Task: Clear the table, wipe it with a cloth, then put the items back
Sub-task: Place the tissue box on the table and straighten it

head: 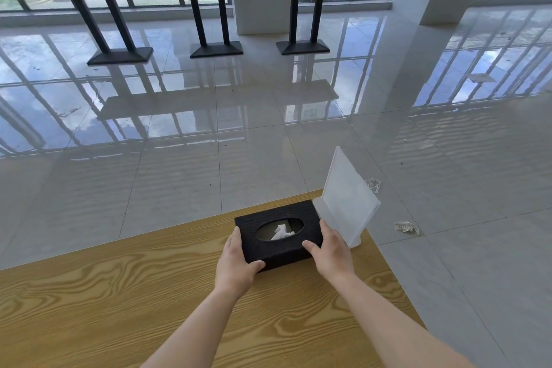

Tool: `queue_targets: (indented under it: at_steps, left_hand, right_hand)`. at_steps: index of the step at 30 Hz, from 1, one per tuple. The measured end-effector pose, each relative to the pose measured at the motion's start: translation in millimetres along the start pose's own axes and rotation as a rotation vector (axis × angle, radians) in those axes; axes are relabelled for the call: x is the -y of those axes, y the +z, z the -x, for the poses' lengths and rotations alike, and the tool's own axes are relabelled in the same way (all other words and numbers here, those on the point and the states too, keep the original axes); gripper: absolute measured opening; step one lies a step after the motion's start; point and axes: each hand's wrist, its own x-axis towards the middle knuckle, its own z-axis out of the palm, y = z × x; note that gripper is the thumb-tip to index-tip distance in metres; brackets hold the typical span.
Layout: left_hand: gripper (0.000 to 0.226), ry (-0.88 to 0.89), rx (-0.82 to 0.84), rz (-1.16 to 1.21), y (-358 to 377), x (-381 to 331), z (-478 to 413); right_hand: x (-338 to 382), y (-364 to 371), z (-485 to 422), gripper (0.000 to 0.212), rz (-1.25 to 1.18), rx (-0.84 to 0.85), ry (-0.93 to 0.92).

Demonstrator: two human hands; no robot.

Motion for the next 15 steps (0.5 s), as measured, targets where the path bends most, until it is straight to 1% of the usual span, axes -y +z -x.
queue_targets:
  at_steps: [6,15]
  left_hand:
    - [0.093,0.000,0.012,-0.014,-2.6,-3.6,0.2]
    - [0.099,-0.010,0.022,-0.021,-4.8,-4.2,0.6]
  right_hand:
    - [0.2,-0.9,0.3,0.076,0.002,-0.006,0.001]
    - [1.0,-3.4,-0.9,0.077,0.014,0.019,-0.003]
